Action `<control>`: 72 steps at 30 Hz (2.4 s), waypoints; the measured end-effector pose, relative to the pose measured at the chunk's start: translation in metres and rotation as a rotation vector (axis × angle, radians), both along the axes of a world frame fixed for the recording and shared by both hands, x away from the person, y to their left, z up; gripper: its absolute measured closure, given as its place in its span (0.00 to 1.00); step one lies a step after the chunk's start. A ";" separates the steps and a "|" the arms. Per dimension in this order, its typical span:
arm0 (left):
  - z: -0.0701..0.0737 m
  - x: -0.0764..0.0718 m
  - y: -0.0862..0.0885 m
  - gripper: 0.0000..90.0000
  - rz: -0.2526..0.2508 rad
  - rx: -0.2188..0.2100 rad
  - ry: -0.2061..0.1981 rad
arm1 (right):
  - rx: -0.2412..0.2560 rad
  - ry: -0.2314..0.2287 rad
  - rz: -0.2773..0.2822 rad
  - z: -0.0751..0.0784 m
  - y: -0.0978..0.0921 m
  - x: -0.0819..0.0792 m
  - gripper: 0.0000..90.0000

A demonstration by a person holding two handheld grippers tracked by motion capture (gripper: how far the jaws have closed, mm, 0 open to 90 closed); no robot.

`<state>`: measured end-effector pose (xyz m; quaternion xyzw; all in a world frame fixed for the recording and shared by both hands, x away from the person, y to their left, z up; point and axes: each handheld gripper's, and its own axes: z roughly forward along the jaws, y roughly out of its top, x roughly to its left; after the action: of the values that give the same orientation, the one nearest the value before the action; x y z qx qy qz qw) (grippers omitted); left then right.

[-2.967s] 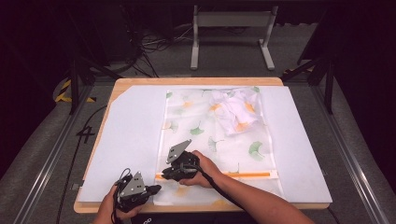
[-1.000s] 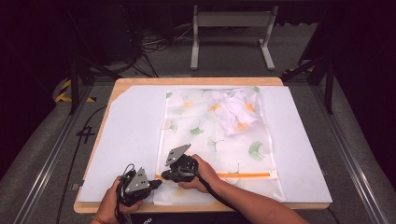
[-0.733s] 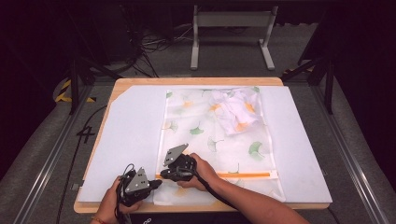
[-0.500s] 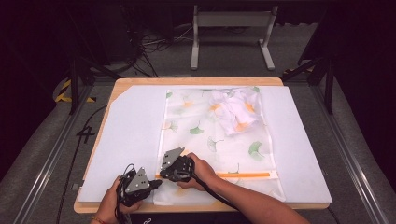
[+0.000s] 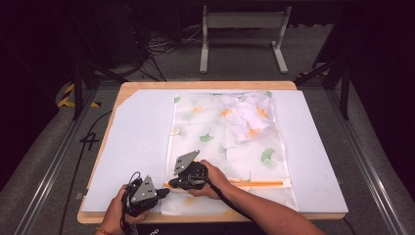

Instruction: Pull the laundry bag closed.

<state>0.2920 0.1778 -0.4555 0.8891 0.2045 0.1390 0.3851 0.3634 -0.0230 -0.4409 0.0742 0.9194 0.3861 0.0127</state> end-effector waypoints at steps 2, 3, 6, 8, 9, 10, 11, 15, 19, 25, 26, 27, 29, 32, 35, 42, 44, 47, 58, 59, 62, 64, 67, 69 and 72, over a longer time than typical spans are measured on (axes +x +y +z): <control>0.003 0.002 0.000 0.99 0.019 -0.020 -0.015 | 0.000 0.001 0.001 0.000 0.000 0.000 1.00; 0.004 0.004 0.000 0.99 0.012 -0.005 -0.016 | 0.000 0.000 -0.002 0.001 0.000 0.001 1.00; 0.003 0.009 -0.006 1.00 -0.005 0.025 -0.004 | -0.008 -0.008 0.000 0.002 0.000 0.000 1.00; 0.002 0.010 -0.009 1.00 -0.034 0.065 0.000 | -0.017 -0.013 0.002 0.003 0.000 0.000 1.00; 0.001 0.009 -0.008 1.00 -0.029 0.056 -0.001 | -0.021 -0.020 0.003 0.003 -0.001 0.000 1.00; 0.000 0.009 -0.007 1.00 -0.026 0.044 0.008 | -0.025 -0.024 0.003 0.003 -0.001 -0.001 1.00; 0.000 0.009 -0.007 1.00 -0.024 0.043 0.013 | -0.024 -0.021 0.002 0.003 -0.001 -0.001 1.00; 0.000 0.008 -0.008 1.00 -0.021 0.052 0.002 | -0.027 -0.025 -0.001 0.002 -0.001 -0.002 1.00; -0.001 0.008 -0.006 1.00 -0.007 0.027 0.025 | -0.030 -0.029 -0.016 0.002 -0.005 -0.004 1.00; -0.001 0.008 -0.004 1.00 0.004 0.009 0.037 | -0.031 -0.046 -0.010 0.003 -0.008 -0.007 1.00; -0.001 0.008 -0.002 1.00 0.006 -0.005 0.036 | -0.030 -0.049 -0.011 0.003 -0.009 -0.007 1.00; 0.000 0.008 0.000 1.00 0.020 -0.020 0.035 | -0.028 -0.048 -0.012 0.003 -0.009 -0.007 1.00; 0.005 0.008 0.004 1.00 0.046 -0.055 0.020 | -0.022 -0.047 -0.013 0.003 -0.009 -0.006 1.00; 0.007 0.011 0.001 1.00 0.059 -0.003 -0.009 | -0.003 -0.026 -0.024 0.002 -0.009 -0.005 1.00; 0.004 0.013 -0.002 1.00 0.041 0.017 -0.003 | 0.004 -0.024 -0.026 0.002 -0.008 -0.004 1.00; 0.003 0.011 -0.012 1.00 0.034 0.083 -0.016 | -0.018 -0.039 -0.006 0.004 -0.008 -0.004 1.00; 0.003 0.010 -0.014 1.00 0.036 0.096 -0.020 | -0.027 -0.047 -0.007 0.003 -0.009 -0.005 1.00; 0.003 0.010 -0.014 1.00 0.041 0.093 -0.020 | -0.025 -0.059 -0.010 0.001 -0.010 -0.007 1.00; 0.002 0.011 -0.012 1.00 0.041 0.075 -0.006 | -0.031 -0.063 -0.016 0.002 -0.022 -0.008 1.00; 0.002 0.012 -0.012 1.00 0.041 0.074 -0.003 | -0.032 -0.060 -0.017 0.003 -0.023 -0.009 1.00; 0.002 0.012 -0.012 1.00 0.041 0.072 -0.002 | -0.041 -0.067 -0.020 0.005 -0.027 -0.010 1.00; 0.002 0.012 -0.012 1.00 0.041 0.072 -0.003 | -0.049 -0.072 -0.023 0.006 -0.029 -0.011 1.00; 0.002 0.012 -0.012 1.00 0.040 0.072 -0.002 | -0.050 -0.075 -0.034 0.007 -0.034 -0.011 1.00; 0.002 0.012 -0.012 1.00 0.038 0.072 -0.001 | -0.043 -0.071 -0.035 0.007 -0.038 -0.012 1.00; 0.002 0.012 -0.011 1.00 0.040 0.070 0.005 | -0.034 -0.064 -0.044 0.007 -0.040 -0.012 1.00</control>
<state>0.3044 0.1666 -0.4534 0.8981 0.2185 0.1514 0.3504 0.3517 -0.0626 -0.4341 0.0819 0.9231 0.3721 0.0521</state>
